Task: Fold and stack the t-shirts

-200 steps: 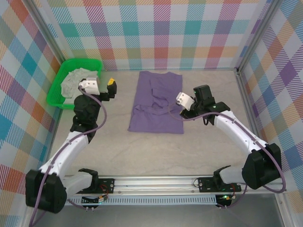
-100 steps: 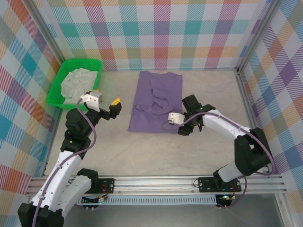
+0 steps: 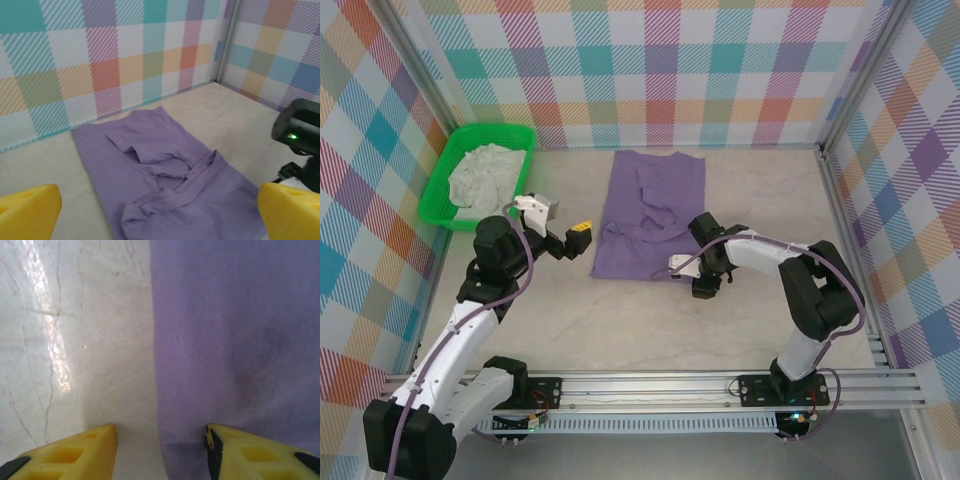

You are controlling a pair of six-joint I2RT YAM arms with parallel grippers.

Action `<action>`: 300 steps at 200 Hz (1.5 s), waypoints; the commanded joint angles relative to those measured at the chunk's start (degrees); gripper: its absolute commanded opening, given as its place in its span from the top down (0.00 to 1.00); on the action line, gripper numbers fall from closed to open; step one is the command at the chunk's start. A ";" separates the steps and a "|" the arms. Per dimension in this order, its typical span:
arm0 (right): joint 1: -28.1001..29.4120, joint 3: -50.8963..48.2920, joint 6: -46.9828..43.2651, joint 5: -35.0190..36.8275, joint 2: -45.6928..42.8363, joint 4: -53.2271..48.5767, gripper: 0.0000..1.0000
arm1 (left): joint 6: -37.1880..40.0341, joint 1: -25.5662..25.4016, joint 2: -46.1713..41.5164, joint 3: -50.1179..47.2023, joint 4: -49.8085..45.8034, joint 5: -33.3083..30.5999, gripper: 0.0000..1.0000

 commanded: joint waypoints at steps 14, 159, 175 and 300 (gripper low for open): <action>0.24 0.97 0.13 0.95 3.27 0.75 0.57 | 6.84 -2.12 6.89 14.85 -18.19 7.06 0.00; 0.24 0.82 4.79 -3.92 6.10 5.98 1.00 | 45.14 -20.39 26.16 12.43 -41.01 -25.52 0.00; 0.23 0.24 4.66 -4.53 5.78 6.28 1.00 | 46.88 -21.36 28.03 10.21 -37.58 -27.25 0.01; 0.16 -0.83 4.18 -5.38 6.50 6.57 1.00 | 52.80 -20.34 45.49 15.40 -28.87 -31.79 0.22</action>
